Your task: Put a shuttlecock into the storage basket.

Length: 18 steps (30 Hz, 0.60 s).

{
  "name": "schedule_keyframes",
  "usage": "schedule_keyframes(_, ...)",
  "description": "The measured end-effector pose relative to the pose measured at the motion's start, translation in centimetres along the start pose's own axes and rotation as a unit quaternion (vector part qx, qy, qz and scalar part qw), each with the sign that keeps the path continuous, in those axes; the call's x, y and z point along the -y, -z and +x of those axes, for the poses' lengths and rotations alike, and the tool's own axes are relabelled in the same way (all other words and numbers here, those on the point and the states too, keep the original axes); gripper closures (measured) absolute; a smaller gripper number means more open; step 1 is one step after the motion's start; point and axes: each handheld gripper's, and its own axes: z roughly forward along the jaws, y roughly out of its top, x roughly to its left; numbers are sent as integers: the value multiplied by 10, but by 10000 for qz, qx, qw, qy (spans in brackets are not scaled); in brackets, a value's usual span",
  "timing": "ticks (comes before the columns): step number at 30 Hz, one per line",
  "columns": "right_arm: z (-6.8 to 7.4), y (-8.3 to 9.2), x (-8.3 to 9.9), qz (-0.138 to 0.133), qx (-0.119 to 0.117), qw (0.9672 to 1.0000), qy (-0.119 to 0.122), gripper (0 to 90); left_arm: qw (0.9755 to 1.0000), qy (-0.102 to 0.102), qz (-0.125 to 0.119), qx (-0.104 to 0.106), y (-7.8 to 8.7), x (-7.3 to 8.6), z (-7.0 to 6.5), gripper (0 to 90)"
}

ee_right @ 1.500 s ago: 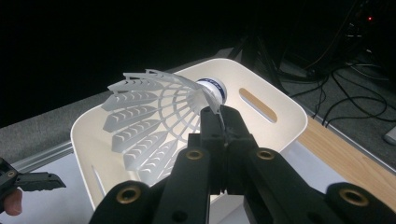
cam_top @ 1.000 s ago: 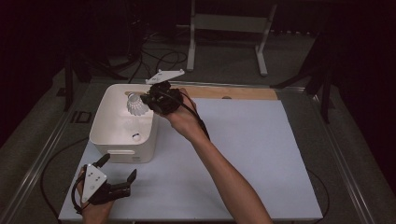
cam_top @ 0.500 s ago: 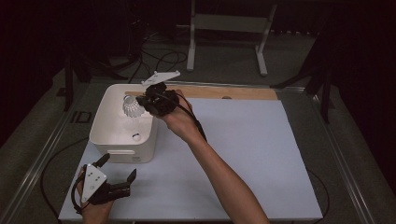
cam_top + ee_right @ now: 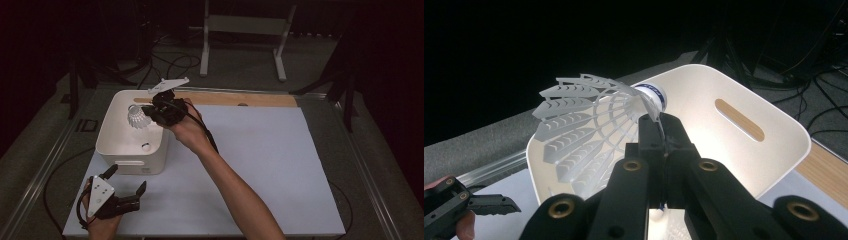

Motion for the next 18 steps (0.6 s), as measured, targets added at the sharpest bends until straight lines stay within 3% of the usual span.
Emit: schedule_keyframes(18,4,-11,2,51,-62,10000,-34,897,10000,3,-14,0,0,0,0,3)
